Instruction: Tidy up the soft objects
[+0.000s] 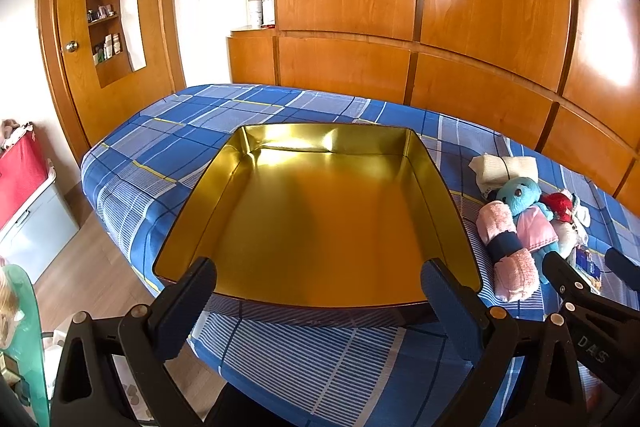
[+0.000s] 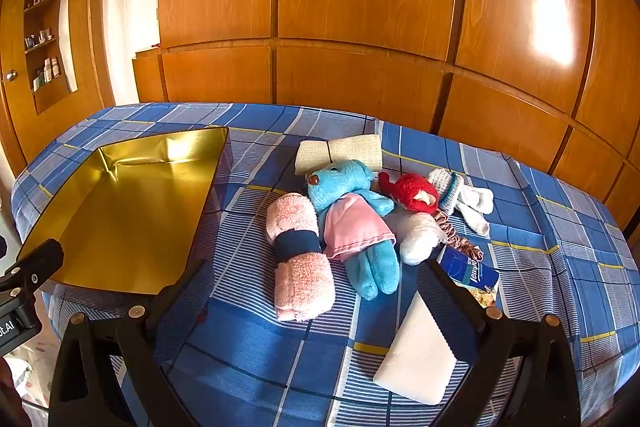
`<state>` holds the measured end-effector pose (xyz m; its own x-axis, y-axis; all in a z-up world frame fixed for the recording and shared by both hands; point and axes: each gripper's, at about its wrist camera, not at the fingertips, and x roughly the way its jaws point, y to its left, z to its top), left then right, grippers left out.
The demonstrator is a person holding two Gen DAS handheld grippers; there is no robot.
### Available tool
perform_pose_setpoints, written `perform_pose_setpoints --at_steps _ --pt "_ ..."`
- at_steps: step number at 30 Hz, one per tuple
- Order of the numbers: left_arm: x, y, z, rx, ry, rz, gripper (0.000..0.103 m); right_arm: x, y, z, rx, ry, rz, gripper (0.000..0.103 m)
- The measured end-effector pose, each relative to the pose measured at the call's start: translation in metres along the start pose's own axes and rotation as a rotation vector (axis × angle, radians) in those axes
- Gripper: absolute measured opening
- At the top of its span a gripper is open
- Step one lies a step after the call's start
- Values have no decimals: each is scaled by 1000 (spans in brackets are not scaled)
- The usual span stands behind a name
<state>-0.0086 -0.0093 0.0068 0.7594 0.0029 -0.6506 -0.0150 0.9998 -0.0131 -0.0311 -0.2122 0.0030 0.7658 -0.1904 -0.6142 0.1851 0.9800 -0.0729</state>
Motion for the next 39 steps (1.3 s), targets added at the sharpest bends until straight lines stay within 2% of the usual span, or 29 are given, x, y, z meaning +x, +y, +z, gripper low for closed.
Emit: perform_pose_setpoints --at_steps 19,22,23,25,27,29,32,35,39 --pt "6 -9 -2 26 22 -19 102 4 -14 3 31 3 9 103" --pt "7 -15 -2 45 26 -70 102 5 -37 10 91 10 33 103" --pt "7 -19 0 58 30 -114 103 4 -46 12 116 13 42 103" --pt "5 -26 3 82 27 -191 103 6 -74 18 192 31 75 103" --pt "2 -38 8 133 19 -232 103 7 -109 23 280 49 96 103" --pt "-1 -57 11 207 29 -316 103 7 -141 25 345 59 84 103" --pt "-4 -84 12 298 35 -422 103 5 -189 25 408 62 17 103" --pt "0 -117 6 398 91 -481 102 8 -217 21 419 76 -32 103" --pt "5 -155 -5 467 170 -562 101 20 -239 7 439 103 -53 103"
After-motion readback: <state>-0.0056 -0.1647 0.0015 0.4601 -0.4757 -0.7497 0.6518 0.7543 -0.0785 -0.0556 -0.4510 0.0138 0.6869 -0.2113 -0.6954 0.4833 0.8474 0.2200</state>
